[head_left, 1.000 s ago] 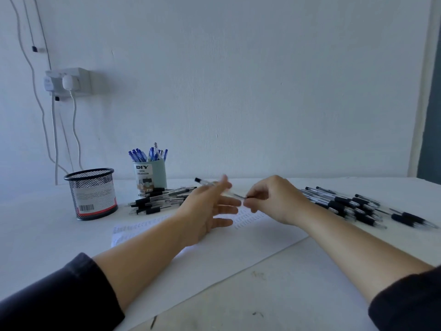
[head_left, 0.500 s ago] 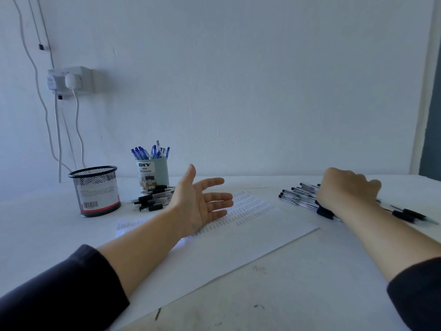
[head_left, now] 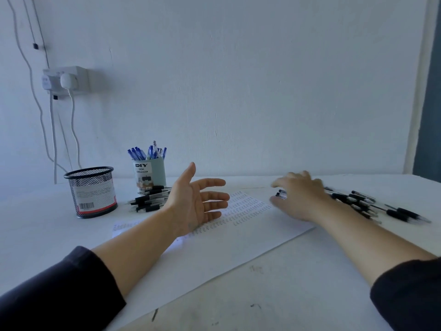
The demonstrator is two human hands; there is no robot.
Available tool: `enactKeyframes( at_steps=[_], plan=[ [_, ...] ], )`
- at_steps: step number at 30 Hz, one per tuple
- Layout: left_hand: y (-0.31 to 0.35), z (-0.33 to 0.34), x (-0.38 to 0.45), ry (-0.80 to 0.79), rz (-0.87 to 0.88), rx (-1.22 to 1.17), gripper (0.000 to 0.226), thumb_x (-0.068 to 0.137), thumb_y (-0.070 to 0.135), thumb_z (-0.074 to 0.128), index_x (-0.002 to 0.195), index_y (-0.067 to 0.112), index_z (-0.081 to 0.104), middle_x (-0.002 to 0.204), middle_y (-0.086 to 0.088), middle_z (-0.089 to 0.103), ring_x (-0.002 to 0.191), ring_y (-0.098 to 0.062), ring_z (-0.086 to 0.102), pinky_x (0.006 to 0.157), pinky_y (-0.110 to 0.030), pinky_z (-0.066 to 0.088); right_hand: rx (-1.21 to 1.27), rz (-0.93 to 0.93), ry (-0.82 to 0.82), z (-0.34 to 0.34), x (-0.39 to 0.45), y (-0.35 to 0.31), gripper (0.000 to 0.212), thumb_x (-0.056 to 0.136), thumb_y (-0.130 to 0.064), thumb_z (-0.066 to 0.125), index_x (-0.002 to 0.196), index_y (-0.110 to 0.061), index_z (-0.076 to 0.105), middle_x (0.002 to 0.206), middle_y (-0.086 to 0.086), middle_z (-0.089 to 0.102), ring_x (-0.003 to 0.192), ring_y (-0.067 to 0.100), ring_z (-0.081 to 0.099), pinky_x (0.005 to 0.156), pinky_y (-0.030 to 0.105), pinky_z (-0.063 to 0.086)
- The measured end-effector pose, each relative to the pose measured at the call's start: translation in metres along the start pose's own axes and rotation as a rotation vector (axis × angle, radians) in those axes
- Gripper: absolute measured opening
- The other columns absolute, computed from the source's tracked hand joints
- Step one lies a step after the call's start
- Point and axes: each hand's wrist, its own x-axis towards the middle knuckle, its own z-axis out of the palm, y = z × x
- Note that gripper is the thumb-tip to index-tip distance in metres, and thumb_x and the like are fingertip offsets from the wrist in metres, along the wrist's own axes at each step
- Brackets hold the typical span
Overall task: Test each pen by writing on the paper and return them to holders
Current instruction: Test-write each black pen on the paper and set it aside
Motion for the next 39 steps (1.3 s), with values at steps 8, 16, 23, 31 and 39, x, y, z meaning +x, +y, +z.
enactKeyframes(
  at_steps=[8, 16, 23, 31, 39],
  plan=[
    [0.041, -0.043, -0.002, 0.428, 0.374, 0.554, 0.02, 0.095, 0.018, 0.052, 0.082, 0.008, 0.063, 0.074, -0.006, 0.062, 0.063, -0.016, 0.055, 0.056, -0.022, 0.044, 0.458, -0.151, -0.386, 0.018, -0.004, -0.036, 0.065, 0.077, -0.046, 0.067, 0.137, -0.04, 0.043, 0.151, -0.005, 0.031, 0.137, 0.019, 0.033, 0.112, 0.037, 0.029],
    [0.027, -0.09, 0.019, 0.622, 0.271, 1.413, 0.027, 0.088, -0.002, 0.047, 0.097, 0.012, 0.068, 0.091, -0.002, 0.062, 0.084, -0.02, 0.056, 0.075, -0.033, 0.051, 0.469, -0.143, -0.454, 0.019, -0.001, -0.032, 0.064, 0.076, -0.04, 0.069, 0.136, -0.036, 0.046, 0.147, -0.005, 0.037, 0.134, 0.015, 0.036, 0.111, 0.032, 0.029],
    [0.014, -0.088, 0.027, 0.558, 0.179, 1.817, 0.027, 0.092, 0.005, 0.049, 0.112, 0.018, 0.063, 0.119, -0.005, 0.053, 0.112, -0.025, 0.046, 0.098, -0.042, 0.038, 0.467, -0.151, -0.473, 0.02, 0.0, -0.03, 0.065, 0.076, -0.043, 0.069, 0.137, -0.038, 0.045, 0.147, -0.007, 0.038, 0.133, 0.014, 0.037, 0.111, 0.032, 0.029],
    [0.016, -0.081, 0.028, 0.559, 0.447, 1.63, 0.015, 0.101, 0.015, 0.038, 0.103, 0.015, 0.053, 0.097, -0.005, 0.059, 0.081, -0.018, 0.052, 0.076, -0.031, 0.042, 0.473, -0.133, -0.471, 0.02, -0.001, -0.031, 0.081, 0.057, -0.055, 0.066, 0.134, -0.041, 0.046, 0.145, -0.007, 0.039, 0.132, 0.014, 0.039, 0.11, 0.033, 0.03],
    [0.027, -0.092, 0.028, 0.674, 0.618, 0.895, 0.013, 0.1, 0.026, 0.041, 0.091, 0.028, 0.05, 0.074, -0.009, 0.054, 0.062, -0.023, 0.05, 0.058, -0.034, 0.037, 0.483, -0.127, -0.472, 0.02, -0.001, -0.029, 0.067, 0.071, -0.049, 0.07, 0.133, -0.042, 0.046, 0.145, -0.007, 0.038, 0.131, 0.015, 0.038, 0.109, 0.032, 0.03]
  ],
)
